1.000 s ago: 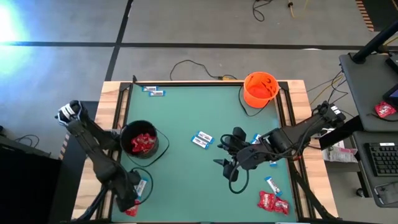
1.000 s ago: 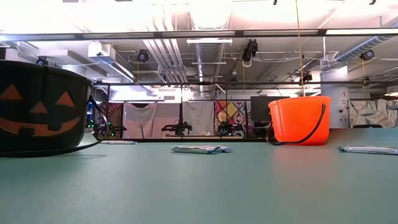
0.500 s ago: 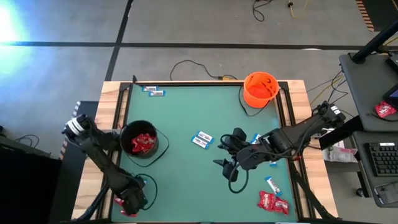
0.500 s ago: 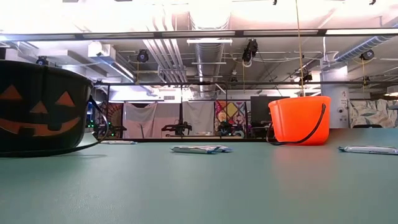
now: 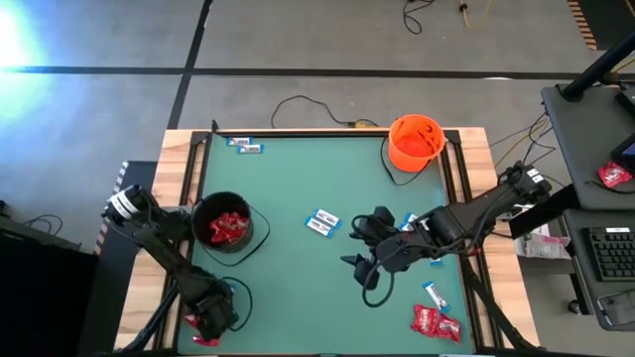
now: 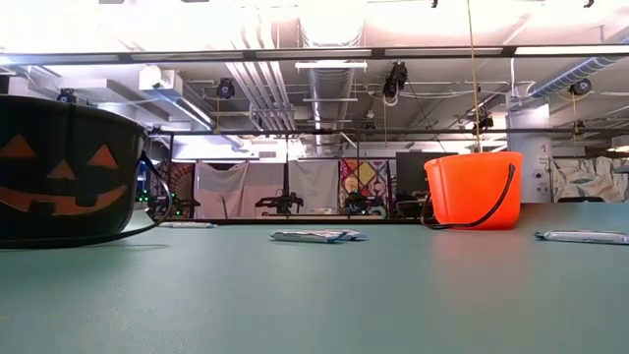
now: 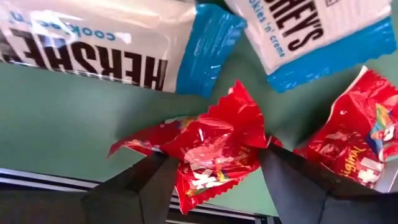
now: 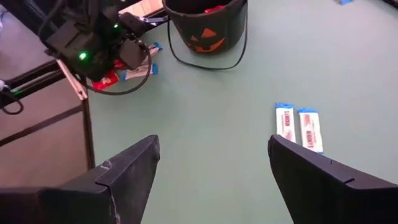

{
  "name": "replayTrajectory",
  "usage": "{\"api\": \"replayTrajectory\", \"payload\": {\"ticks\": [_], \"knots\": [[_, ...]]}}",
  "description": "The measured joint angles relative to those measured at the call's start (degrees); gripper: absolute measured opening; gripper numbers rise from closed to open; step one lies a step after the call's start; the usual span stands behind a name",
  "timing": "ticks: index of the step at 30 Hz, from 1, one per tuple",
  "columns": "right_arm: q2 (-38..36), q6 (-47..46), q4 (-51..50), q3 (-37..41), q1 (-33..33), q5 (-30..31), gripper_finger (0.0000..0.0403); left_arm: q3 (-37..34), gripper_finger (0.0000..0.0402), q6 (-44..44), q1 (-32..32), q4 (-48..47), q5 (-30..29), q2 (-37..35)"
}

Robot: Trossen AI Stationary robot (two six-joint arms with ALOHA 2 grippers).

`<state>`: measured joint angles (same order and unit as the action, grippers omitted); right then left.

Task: Sort candy by brand, put in halloween buckets
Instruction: Put the red candy into the black bucket

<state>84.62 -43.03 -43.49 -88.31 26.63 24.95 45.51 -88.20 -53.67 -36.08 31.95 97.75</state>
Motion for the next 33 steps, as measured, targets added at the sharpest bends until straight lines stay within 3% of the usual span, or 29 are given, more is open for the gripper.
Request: {"api": "replayTrajectory", "payload": {"ticks": [6,11,17,24,29,33], "knots": [[0.0,-0.5,0.0,0.0,0.8,-0.5,0.0288,-0.5,0.0192,4.3,-0.1,-0.2,-1.0,-0.1],[-1.5,-2.1,-6.6,-0.4,0.8,-2.8,0.0274,-0.7,0.012,4.7,-0.5,-1.0,-3.3,-0.2],[-7.6,-7.4,-10.2,-0.9,1.0,-1.8,0.0249,0.8,0.0022,14.8,-1.8,-5.9,-5.3,-0.4],[-13.0,-5.9,-10.5,-3.1,-0.6,-5.9,0.0222,10.2,0.0021,22.0,-2.0,-13.6,-11.2,-2.1],[-16.4,-2.3,-9.3,-5.6,-0.8,-5.3,0.0209,18.8,0.0012,26.9,-2.0,-19.7,-18.5,-5.2],[-18.2,2.1,-7.3,-6.1,-0.8,-4.0,0.0208,25.1,0.001,30.2,-2.0,-28.6,-34.1,-10.5]]}}
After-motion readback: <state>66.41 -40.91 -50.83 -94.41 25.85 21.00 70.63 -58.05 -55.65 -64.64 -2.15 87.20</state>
